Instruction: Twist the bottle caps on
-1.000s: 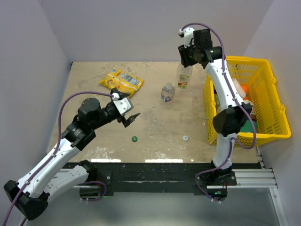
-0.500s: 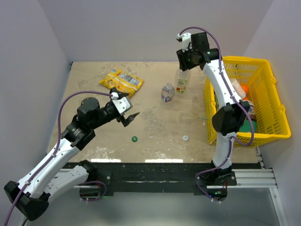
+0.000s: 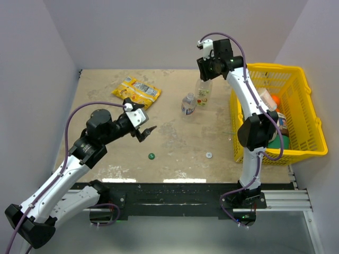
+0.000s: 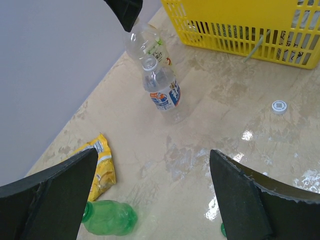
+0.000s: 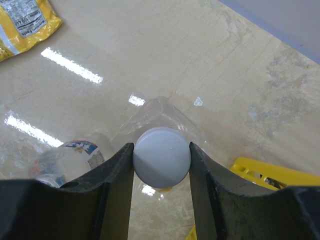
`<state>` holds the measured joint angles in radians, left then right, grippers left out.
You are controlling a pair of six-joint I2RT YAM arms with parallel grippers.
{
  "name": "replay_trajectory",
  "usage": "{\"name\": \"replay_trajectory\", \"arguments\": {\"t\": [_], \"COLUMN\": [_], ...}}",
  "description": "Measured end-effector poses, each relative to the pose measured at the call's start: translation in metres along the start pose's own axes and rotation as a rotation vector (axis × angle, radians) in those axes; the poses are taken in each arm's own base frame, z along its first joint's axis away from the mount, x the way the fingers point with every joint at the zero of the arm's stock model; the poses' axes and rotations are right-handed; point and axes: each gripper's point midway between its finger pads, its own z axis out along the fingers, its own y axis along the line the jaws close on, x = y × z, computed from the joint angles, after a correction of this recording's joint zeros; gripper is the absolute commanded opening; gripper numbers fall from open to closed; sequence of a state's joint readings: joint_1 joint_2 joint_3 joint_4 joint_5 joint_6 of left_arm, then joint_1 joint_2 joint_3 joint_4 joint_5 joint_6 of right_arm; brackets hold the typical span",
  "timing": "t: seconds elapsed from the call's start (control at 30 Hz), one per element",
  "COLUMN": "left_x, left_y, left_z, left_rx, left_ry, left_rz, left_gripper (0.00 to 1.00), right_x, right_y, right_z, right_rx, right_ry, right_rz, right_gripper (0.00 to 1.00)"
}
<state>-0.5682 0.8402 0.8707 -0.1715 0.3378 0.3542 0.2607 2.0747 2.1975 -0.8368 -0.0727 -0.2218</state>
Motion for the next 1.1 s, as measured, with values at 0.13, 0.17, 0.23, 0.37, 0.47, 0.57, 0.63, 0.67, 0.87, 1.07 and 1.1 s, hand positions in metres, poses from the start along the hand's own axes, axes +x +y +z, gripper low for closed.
{"name": "replay_trajectory", "arguments": {"t": [0.13, 0.17, 0.23, 0.37, 0.47, 0.57, 0.63, 0.67, 0.87, 1.07, 1.1], "left_x": [0.000, 0.000, 0.000, 0.001, 0.001, -0.001, -0.001, -0.001, -0.002, -0.001, -0.001], "left_y": [0.000, 0.000, 0.001, 0.000, -0.001, -0.002, -0.002, -0.003, -0.003, -0.003, -0.003], "left_z": [0.000, 0.000, 0.000, 0.000, 0.000, 0.000, 0.000, 0.001, 0.001, 0.001, 0.001], "left_rx": [0.000, 0.000, -0.001, 0.002, 0.007, 0.014, 0.017, 0.018, 0.022, 0.023, 0.024], "left_ry": [0.000, 0.000, 0.000, 0.000, -0.003, -0.010, -0.012, -0.012, -0.014, -0.013, -0.013], "left_rz": [0.000, 0.000, -0.001, -0.001, -0.001, 0.000, 0.000, 0.000, 0.000, 0.000, 0.000], "left_gripper": [0.98, 0.98, 0.98, 0.98, 0.98, 0.99, 0.98, 0.98, 0.98, 0.98, 0.99], "right_x": [-0.001, -0.002, -0.001, 0.000, 0.001, 0.001, 0.001, 0.001, -0.003, -0.044, -0.053], "right_y": [0.000, 0.000, -0.001, -0.001, -0.001, -0.001, -0.001, -0.001, -0.003, -0.008, -0.008], "right_z": [0.001, 0.001, 0.002, 0.003, 0.003, 0.003, 0.003, 0.003, 0.001, -0.023, -0.029], "right_rx": [0.000, 0.001, 0.002, 0.004, 0.004, 0.004, 0.004, 0.004, 0.014, 0.032, 0.029], "right_ry": [-0.008, -0.008, -0.009, -0.003, -0.001, -0.002, -0.002, -0.002, -0.014, -0.132, -0.161], "right_rz": [-0.004, -0.003, -0.005, -0.006, -0.007, -0.006, -0.005, -0.004, -0.003, 0.000, 0.000], "right_gripper": [0.45, 0.48, 0.53, 0.64, 0.67, 0.68, 0.68, 0.69, 0.73, 0.71, 0.70]}}
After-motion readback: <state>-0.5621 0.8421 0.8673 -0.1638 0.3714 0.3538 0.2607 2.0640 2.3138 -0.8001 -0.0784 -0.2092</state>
